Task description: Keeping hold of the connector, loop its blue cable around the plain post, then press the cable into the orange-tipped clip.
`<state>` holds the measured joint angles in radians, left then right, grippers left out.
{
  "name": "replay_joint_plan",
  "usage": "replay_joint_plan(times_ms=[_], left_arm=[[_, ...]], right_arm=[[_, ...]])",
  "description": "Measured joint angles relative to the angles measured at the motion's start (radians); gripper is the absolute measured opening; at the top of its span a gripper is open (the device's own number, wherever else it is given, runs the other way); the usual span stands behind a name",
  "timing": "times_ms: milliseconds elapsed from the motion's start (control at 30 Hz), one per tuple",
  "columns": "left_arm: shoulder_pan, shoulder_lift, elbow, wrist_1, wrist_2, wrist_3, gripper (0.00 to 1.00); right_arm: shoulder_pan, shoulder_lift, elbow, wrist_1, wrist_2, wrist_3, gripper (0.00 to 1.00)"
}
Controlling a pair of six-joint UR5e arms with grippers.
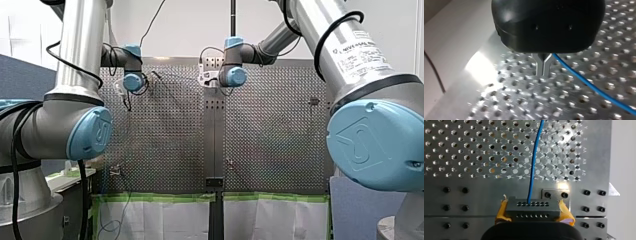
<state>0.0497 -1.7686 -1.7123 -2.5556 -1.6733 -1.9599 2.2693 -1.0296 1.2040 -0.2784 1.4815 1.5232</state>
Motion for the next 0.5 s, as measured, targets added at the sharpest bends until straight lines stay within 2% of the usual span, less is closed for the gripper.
replay_joint_plan(times_ms=[200, 233, 267, 300, 367, 400, 467, 500], left_arm=[[-0.005, -0.009, -0.005, -0.001, -0.007, 0.014, 0.01], [-0.007, -0.010, -0.005, -0.002, -0.003, 0.020, 0.05], [-0.009, -0.010, -0.006, -0.004, 0.000, 0.027, 0.15], [-0.011, -0.010, -0.006, -0.005, 0.004, 0.032, 0.15], [-0.015, -0.011, -0.006, -0.010, 0.008, 0.043, 0.31], [-0.016, -0.011, -0.006, -0.014, 0.009, 0.045, 0.31], [-0.019, -0.011, -0.006, -0.020, 0.009, 0.045, 0.54], [-0.020, -0.011, -0.006, -0.022, 0.009, 0.045, 0.54]], right_arm=[[0.007, 0.027, 0.001, 0.008, 0.007, -0.003, 0.00], [0.008, 0.033, 0.000, 0.011, 0.008, -0.004, 0.00], [0.010, 0.040, 0.001, 0.014, 0.008, -0.004, 0.00], [0.012, 0.051, 0.000, 0.018, 0.008, -0.005, 0.00], [0.015, 0.069, 0.000, 0.025, 0.009, -0.006, 0.00], [0.017, 0.081, 0.000, 0.030, 0.010, -0.008, 0.00], [0.021, 0.099, 0.001, 0.036, 0.015, -0.011, 0.00], [0.023, 0.112, 0.001, 0.038, 0.021, -0.013, 0.00]])
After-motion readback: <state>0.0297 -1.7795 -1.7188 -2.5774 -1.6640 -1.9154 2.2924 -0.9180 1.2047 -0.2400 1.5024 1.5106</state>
